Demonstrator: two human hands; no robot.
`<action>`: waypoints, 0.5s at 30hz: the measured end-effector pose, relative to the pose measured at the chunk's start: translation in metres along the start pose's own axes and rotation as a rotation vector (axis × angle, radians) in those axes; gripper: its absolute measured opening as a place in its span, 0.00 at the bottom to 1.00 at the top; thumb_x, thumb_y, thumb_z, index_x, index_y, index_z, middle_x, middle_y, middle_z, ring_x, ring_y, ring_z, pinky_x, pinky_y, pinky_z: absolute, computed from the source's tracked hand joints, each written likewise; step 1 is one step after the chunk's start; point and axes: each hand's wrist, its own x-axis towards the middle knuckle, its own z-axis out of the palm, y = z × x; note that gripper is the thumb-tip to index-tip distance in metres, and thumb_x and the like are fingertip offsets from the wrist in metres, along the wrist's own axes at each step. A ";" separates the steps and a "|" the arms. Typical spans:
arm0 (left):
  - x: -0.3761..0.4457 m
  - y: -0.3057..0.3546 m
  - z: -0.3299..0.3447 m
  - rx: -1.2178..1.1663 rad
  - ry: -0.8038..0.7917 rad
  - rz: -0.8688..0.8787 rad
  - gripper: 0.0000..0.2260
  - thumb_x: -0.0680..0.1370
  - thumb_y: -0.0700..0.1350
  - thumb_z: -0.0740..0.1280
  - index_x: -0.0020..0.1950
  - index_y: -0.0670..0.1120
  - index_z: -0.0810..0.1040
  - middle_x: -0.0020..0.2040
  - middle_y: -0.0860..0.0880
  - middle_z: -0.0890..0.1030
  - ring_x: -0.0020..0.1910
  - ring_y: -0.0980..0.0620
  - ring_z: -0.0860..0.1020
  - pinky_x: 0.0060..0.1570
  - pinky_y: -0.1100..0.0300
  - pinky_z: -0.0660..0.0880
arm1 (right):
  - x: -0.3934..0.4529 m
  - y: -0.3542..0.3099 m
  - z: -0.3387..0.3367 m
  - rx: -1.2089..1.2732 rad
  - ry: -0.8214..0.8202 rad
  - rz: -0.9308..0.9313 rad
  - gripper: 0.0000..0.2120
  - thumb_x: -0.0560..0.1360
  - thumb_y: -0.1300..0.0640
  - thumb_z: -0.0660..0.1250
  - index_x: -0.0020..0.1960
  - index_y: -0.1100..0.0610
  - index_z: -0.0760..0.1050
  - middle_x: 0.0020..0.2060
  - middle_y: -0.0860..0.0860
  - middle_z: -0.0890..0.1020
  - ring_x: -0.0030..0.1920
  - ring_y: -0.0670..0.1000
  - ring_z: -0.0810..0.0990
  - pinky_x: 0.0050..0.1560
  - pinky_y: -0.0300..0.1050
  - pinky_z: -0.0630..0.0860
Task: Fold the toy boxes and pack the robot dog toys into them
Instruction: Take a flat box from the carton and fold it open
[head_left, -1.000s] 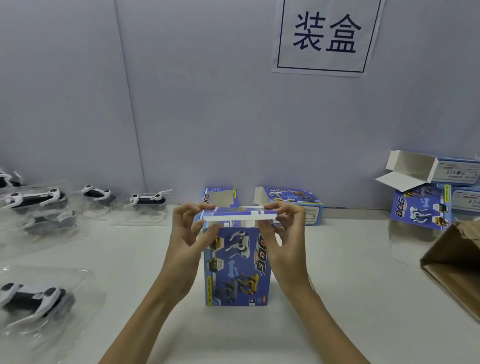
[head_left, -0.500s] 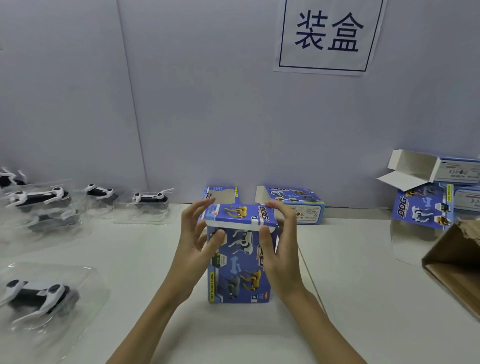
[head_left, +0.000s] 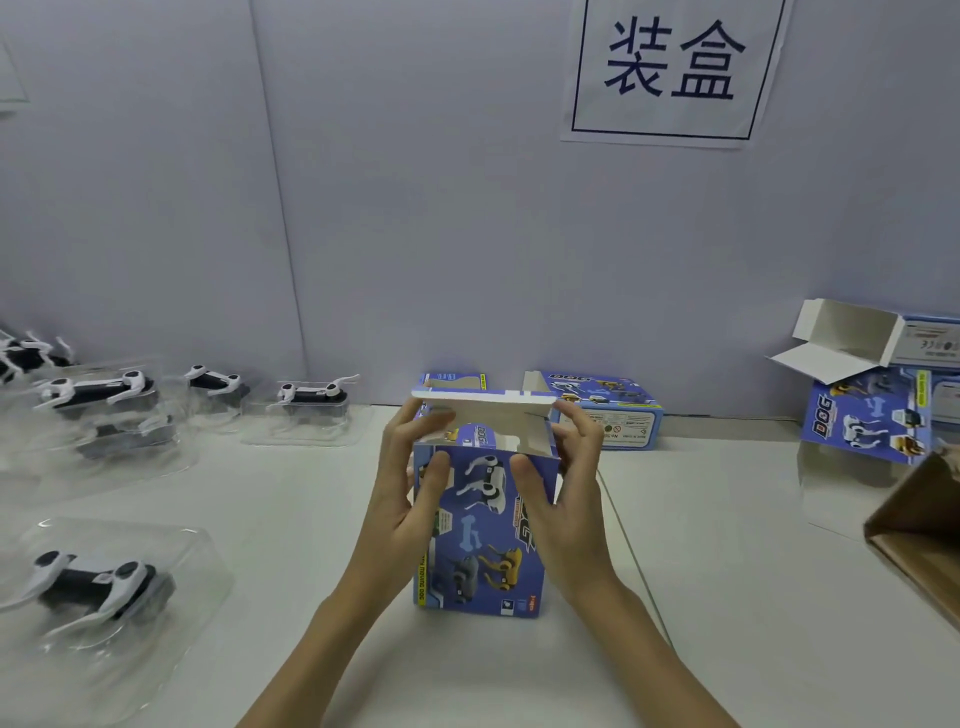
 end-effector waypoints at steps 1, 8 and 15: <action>0.001 0.001 -0.001 0.006 0.009 -0.008 0.16 0.83 0.55 0.61 0.72 0.63 0.71 0.79 0.59 0.64 0.77 0.50 0.68 0.61 0.45 0.81 | 0.000 0.000 0.000 -0.005 0.003 -0.013 0.30 0.77 0.32 0.67 0.74 0.38 0.61 0.61 0.36 0.78 0.64 0.50 0.81 0.52 0.41 0.83; 0.004 0.000 -0.014 0.166 -0.008 0.051 0.13 0.81 0.58 0.65 0.65 0.61 0.76 0.69 0.53 0.72 0.72 0.46 0.73 0.61 0.53 0.78 | 0.006 0.008 -0.008 -0.168 -0.027 -0.197 0.14 0.85 0.50 0.60 0.71 0.45 0.72 0.68 0.49 0.73 0.72 0.51 0.72 0.53 0.29 0.78; 0.006 -0.013 -0.020 0.720 -0.016 0.439 0.18 0.77 0.47 0.76 0.65 0.54 0.77 0.73 0.42 0.66 0.71 0.40 0.69 0.70 0.48 0.70 | 0.008 0.019 -0.009 -0.146 0.113 0.095 0.08 0.86 0.49 0.58 0.61 0.47 0.73 0.54 0.39 0.82 0.55 0.47 0.82 0.53 0.49 0.82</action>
